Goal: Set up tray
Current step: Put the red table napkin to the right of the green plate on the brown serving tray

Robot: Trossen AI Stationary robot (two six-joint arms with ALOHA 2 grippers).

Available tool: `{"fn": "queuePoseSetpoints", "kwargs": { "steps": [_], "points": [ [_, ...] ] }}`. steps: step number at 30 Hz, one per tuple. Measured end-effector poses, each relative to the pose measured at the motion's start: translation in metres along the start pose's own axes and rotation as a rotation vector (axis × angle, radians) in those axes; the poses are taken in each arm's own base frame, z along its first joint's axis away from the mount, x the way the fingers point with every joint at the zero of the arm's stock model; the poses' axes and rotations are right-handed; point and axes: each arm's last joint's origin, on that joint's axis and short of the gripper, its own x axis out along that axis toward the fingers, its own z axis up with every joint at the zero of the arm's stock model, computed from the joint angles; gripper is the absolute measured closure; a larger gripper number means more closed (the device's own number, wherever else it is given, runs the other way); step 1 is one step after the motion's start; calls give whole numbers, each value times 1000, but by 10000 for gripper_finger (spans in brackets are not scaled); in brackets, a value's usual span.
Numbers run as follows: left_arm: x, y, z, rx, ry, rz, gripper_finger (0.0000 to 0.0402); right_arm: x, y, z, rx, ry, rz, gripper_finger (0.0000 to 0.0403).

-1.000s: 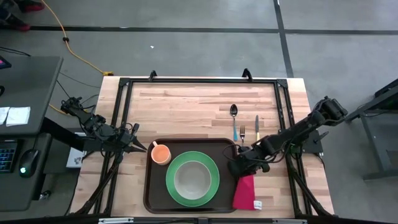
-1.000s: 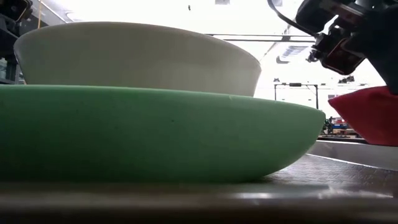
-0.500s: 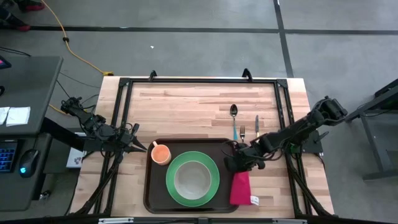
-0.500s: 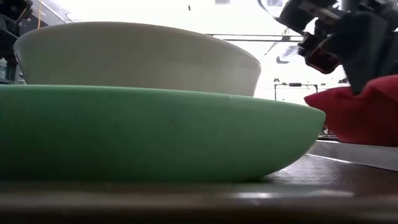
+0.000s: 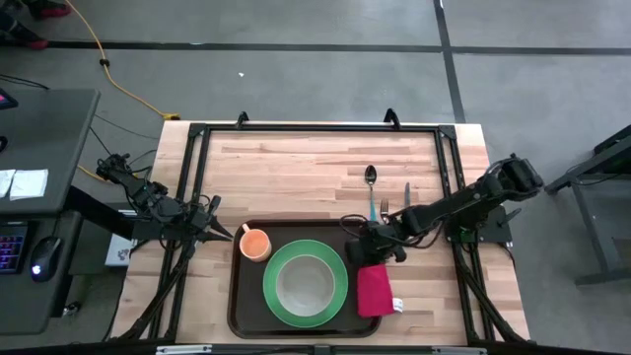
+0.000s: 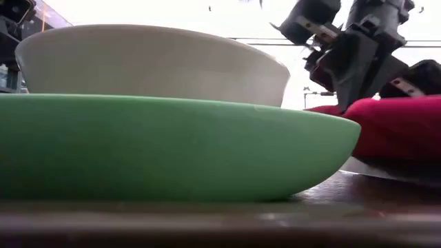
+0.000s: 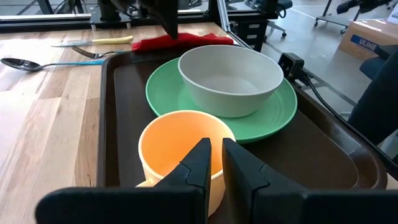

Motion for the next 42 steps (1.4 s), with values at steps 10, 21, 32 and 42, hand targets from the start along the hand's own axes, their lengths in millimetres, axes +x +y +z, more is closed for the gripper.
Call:
{"fn": "queuePoseSetpoints", "kwargs": {
  "steps": [10,21,32,42],
  "points": [
    [0,0,0,0,0,0,330,16,-1,6,36,14,-22,403],
    [0,0,0,6,0,0,330,29,-5,18,83,49,-79,403],
    [0,0,0,19,0,0,330,45,-5,23,103,38,-64,403],
    [0,0,0,19,0,0,330,44,-2,36,109,17,-32,403]
  ]
}}
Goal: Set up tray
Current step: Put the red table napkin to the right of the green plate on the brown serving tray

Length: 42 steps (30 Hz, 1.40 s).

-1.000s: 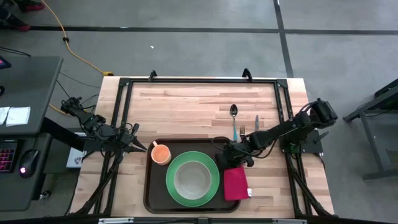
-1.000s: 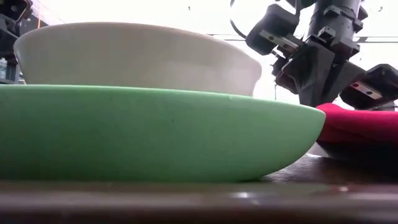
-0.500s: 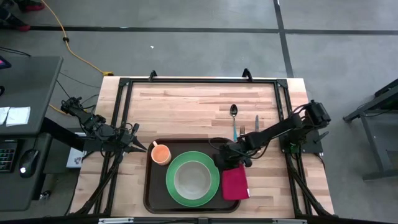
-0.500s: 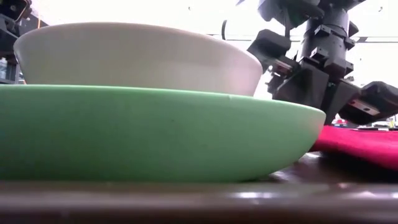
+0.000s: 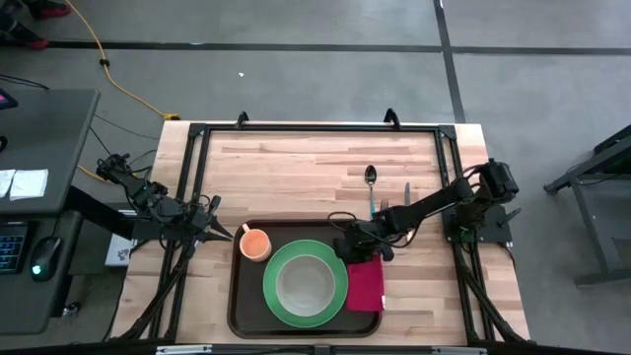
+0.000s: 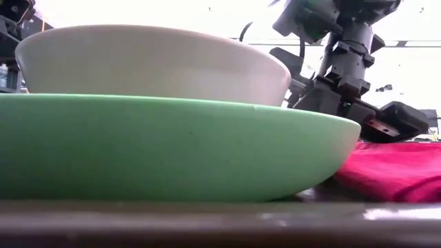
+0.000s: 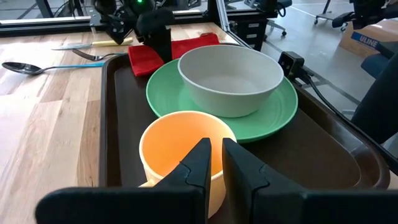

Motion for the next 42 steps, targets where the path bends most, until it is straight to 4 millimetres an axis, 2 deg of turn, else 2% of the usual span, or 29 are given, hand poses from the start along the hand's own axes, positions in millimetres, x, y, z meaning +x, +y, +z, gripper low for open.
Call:
{"fn": "queuePoseSetpoints", "kwargs": {
  "steps": [31,42],
  "points": [
    [0,0,0,0,0,0,330,3,1,0,-15,-3,20,402],
    [0,0,0,0,0,0,330,3,5,0,-74,-28,55,402]
  ]
}}
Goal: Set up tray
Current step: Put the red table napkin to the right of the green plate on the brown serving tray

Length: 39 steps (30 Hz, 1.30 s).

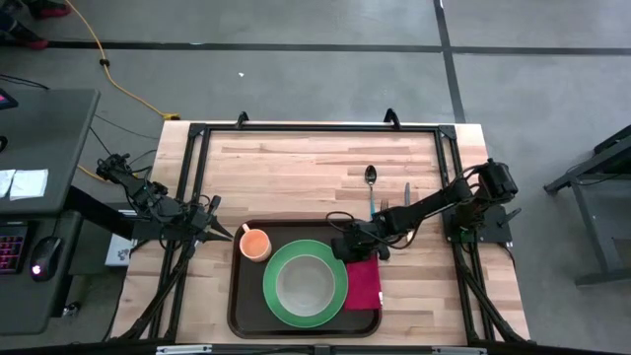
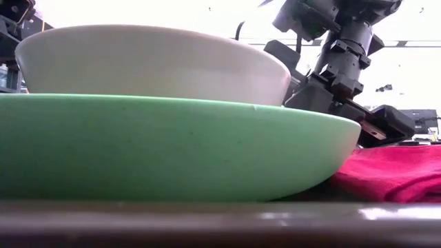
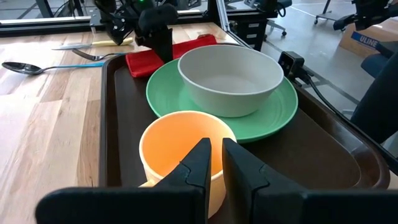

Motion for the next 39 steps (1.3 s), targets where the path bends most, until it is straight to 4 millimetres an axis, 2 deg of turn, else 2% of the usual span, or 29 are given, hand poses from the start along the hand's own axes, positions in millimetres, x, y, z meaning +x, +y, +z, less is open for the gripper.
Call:
{"fn": "queuePoseSetpoints", "kwargs": {
  "steps": [9,26,39],
  "points": [
    [0,0,0,0,0,0,330,0,0,0,2,-3,0,400],
    [0,0,0,0,0,0,330,0,1,0,58,-8,16,351],
    [0,0,0,0,0,0,330,0,2,0,52,-11,22,370]
  ]
}}
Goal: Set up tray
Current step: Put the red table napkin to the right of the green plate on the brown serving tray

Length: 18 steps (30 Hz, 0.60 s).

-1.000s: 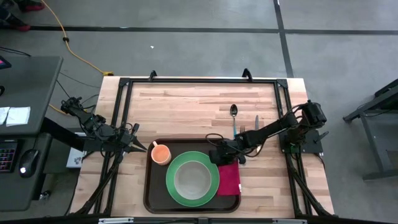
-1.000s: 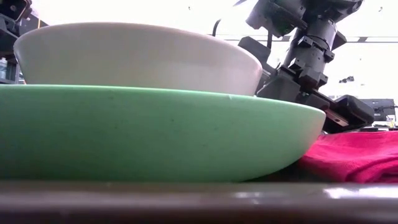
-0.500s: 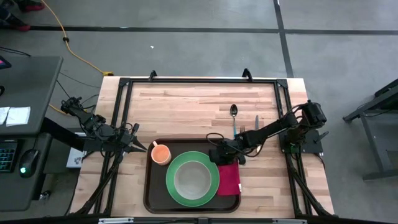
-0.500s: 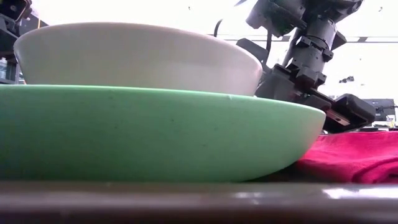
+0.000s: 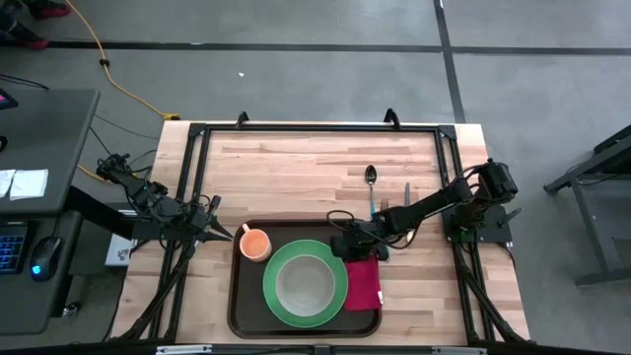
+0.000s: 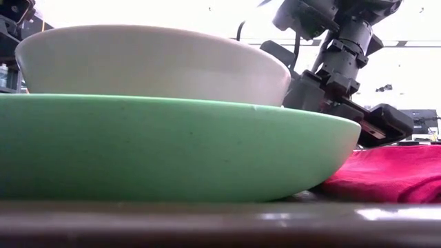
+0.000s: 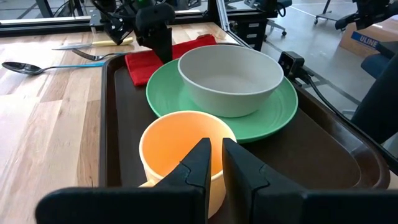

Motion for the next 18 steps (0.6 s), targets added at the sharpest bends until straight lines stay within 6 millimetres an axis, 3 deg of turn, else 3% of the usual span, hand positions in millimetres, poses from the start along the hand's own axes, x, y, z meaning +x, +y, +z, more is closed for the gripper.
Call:
{"fn": "queuePoseSetpoints", "kwargs": {
  "steps": [13,18],
  "points": [
    [0,0,0,0,0,0,330,-1,-3,0,-21,19,-32,380],
    [0,0,0,0,0,0,330,-13,-3,-2,-24,-20,-42,380]
  ]
}}
